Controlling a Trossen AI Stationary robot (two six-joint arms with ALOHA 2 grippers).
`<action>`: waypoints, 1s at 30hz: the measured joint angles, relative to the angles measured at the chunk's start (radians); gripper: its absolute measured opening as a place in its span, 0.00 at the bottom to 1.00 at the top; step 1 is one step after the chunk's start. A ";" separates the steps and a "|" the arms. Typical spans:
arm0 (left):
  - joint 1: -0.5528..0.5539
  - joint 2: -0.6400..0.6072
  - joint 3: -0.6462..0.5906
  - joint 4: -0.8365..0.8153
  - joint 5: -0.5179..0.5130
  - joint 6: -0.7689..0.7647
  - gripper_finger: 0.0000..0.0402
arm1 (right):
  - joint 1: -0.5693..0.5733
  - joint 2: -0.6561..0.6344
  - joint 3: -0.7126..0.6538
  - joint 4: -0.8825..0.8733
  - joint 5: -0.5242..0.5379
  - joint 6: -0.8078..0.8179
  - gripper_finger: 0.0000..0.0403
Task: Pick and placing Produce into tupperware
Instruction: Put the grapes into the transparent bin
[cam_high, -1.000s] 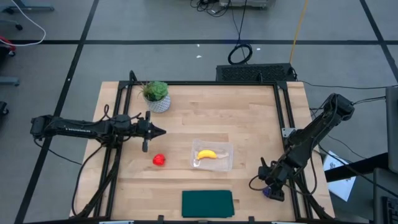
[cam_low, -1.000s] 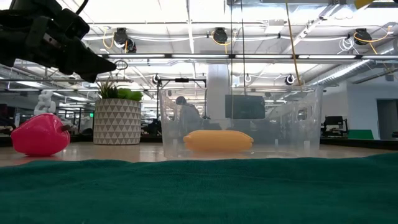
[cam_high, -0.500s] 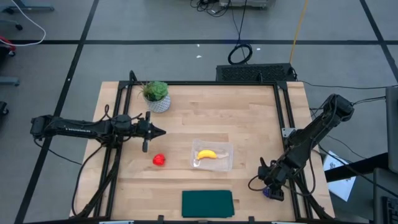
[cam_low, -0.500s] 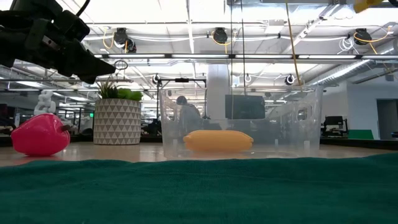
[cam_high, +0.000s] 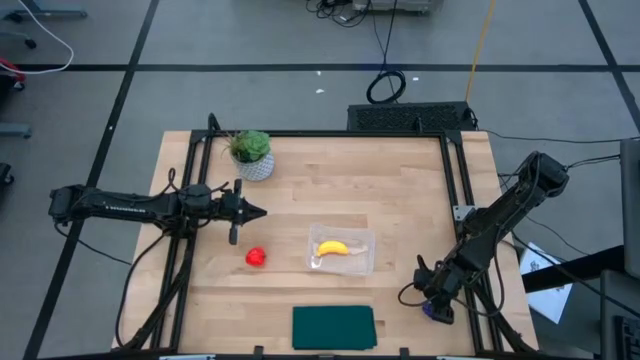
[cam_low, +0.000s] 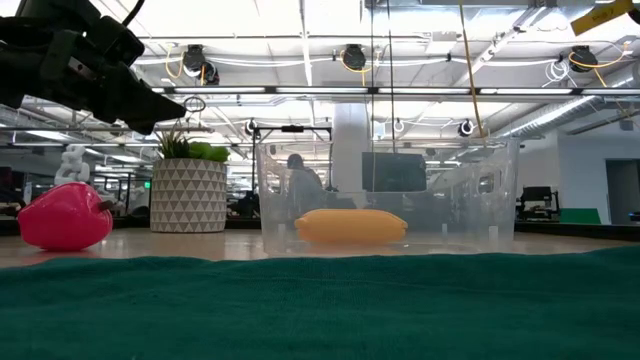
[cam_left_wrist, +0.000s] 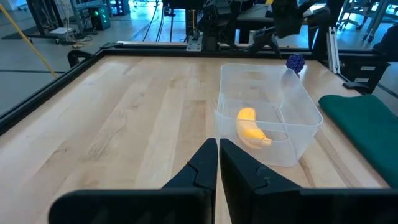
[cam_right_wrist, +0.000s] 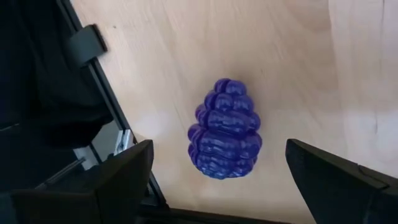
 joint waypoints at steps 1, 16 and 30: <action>0.000 0.000 0.000 0.000 0.000 0.000 0.06 | 0.000 0.000 0.000 -0.002 0.000 0.014 0.89; 0.000 0.000 0.000 0.000 0.000 0.000 0.06 | 0.027 0.001 0.000 -0.004 0.005 0.041 0.89; 0.000 0.000 0.000 0.001 0.000 -0.006 0.06 | 0.053 0.073 0.000 -0.002 0.004 0.029 0.89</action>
